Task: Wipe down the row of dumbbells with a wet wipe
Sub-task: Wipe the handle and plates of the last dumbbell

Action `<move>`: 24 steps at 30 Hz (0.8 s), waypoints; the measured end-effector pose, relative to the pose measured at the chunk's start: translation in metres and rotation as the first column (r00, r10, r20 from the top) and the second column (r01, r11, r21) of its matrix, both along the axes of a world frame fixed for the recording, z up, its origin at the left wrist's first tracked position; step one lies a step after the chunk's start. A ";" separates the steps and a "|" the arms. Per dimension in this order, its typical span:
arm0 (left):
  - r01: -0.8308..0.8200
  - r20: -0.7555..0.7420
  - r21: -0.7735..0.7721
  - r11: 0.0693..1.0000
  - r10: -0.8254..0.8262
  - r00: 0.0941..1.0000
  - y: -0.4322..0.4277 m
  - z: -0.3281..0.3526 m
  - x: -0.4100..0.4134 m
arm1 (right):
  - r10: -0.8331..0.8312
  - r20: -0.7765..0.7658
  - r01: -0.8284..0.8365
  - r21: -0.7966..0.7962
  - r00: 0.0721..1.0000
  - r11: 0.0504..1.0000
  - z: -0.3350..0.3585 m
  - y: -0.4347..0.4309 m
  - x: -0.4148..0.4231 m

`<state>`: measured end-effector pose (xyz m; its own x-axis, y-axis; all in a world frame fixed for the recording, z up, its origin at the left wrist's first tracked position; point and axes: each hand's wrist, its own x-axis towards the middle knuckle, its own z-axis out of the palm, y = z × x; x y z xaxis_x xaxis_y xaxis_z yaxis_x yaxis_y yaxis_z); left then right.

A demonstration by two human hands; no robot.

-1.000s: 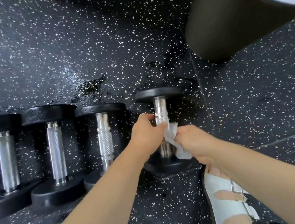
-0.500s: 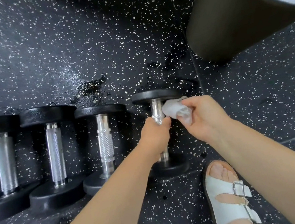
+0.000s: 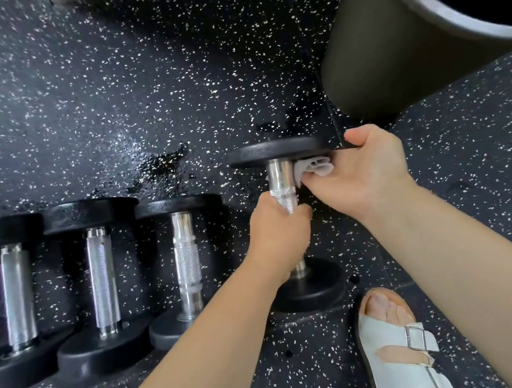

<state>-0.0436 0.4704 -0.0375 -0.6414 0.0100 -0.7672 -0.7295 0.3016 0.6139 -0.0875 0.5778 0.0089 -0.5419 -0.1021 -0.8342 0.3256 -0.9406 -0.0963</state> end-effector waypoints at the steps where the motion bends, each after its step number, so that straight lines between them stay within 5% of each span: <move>1: -0.004 -0.003 -0.008 1.000 0.004 1.000 -0.001 -0.001 -0.001 | 0.022 -0.035 -0.022 -0.021 0.999 1.000 0.004 0.003 0.004; 8: -0.002 0.032 -0.009 1.000 0.002 0.999 -0.007 -0.005 0.009 | 0.039 -0.028 -0.041 -0.071 0.999 0.997 0.002 -0.001 0.008; 13: -0.098 0.107 0.146 0.984 0.083 0.991 -0.004 0.000 0.007 | 0.041 0.075 -0.041 0.007 0.996 0.999 -0.018 -0.008 0.002; 24: -0.180 0.195 0.227 0.957 0.137 0.971 -0.014 -0.002 0.005 | 0.114 -0.019 -0.116 -0.131 0.993 0.985 0.002 0.004 0.010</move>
